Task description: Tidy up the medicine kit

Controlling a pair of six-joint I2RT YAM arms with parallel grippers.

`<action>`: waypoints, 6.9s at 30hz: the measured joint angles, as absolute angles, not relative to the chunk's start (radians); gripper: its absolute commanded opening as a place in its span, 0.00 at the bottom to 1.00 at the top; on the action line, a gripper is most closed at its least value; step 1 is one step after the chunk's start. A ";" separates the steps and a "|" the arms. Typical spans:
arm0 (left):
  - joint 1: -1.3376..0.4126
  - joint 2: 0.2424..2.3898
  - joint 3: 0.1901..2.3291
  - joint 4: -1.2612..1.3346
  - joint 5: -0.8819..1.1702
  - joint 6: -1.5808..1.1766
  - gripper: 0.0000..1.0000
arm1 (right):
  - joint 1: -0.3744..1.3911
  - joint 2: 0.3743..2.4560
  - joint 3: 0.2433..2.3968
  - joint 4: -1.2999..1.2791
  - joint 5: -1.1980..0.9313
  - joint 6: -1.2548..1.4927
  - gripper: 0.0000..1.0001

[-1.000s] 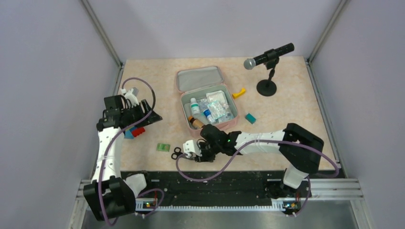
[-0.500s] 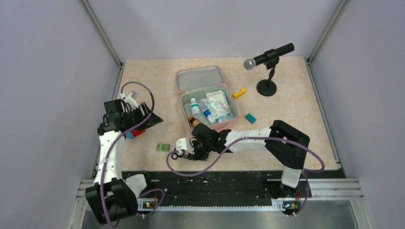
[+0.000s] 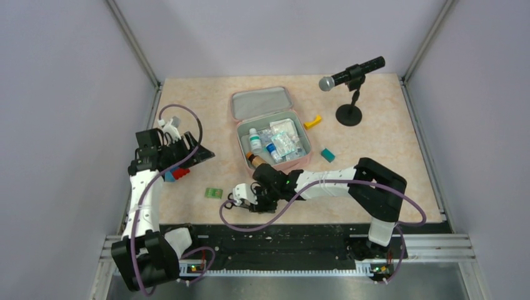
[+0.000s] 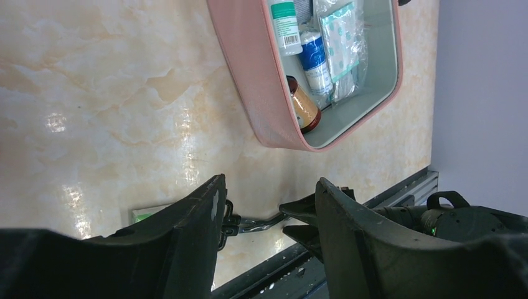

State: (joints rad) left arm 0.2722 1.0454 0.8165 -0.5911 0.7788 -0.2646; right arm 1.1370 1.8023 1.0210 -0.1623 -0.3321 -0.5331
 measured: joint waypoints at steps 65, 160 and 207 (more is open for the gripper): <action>0.110 1.234 0.607 -0.976 0.605 -0.439 0.67 | 1.155 1.682 0.733 0.207 -0.221 -0.708 0.00; 0.354 0.950 1.070 -0.870 0.552 -0.181 0.00 | 0.935 2.011 1.446 0.014 -0.133 0.026 0.49; 0.082 1.057 1.160 -0.960 1.211 0.457 0.00 | 0.880 1.610 1.308 -0.121 -0.677 -0.260 0.52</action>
